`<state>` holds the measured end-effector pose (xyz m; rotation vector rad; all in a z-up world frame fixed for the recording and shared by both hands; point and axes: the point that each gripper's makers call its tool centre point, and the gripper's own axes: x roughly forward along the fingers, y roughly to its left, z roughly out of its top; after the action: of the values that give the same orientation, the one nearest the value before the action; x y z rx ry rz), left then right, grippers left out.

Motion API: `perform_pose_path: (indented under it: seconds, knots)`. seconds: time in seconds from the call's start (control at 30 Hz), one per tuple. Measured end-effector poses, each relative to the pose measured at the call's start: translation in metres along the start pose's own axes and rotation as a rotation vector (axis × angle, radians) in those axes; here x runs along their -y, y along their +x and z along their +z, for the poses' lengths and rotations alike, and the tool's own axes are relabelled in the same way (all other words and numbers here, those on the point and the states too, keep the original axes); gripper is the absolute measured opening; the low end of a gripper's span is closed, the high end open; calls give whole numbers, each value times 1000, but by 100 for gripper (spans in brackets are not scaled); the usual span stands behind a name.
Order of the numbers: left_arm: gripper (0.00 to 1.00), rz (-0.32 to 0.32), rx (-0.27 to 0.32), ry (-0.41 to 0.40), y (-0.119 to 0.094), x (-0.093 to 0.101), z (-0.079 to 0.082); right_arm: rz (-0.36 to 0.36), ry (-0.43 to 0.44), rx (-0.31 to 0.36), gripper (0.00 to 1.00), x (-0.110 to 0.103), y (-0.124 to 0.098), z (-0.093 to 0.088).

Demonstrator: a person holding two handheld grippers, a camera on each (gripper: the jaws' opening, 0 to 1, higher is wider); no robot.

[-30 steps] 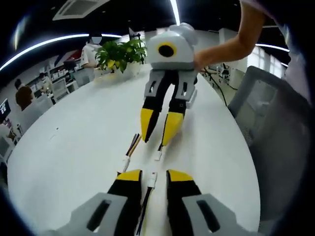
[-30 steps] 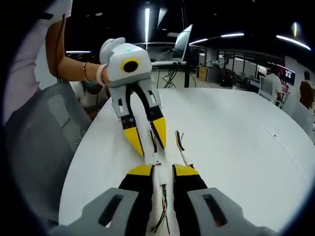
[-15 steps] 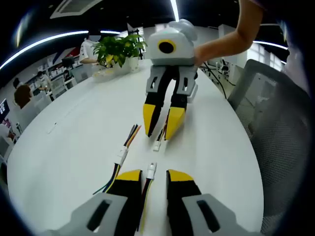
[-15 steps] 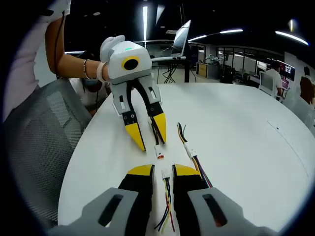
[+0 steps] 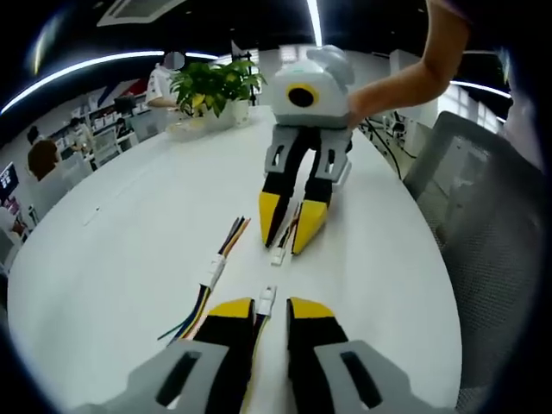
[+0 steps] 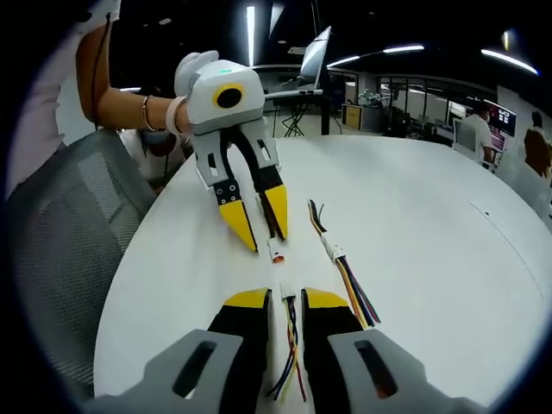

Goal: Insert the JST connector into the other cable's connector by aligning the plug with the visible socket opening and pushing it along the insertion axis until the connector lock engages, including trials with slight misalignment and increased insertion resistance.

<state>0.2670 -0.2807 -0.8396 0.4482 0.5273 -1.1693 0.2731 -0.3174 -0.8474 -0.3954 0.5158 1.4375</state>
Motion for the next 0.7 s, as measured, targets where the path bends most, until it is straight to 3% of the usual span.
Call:
perform_pose_path:
  seconds: [0.7]
  knots:
    - [3,6,16,9,0,0,-1,-13,1,11,8,1,1,-2]
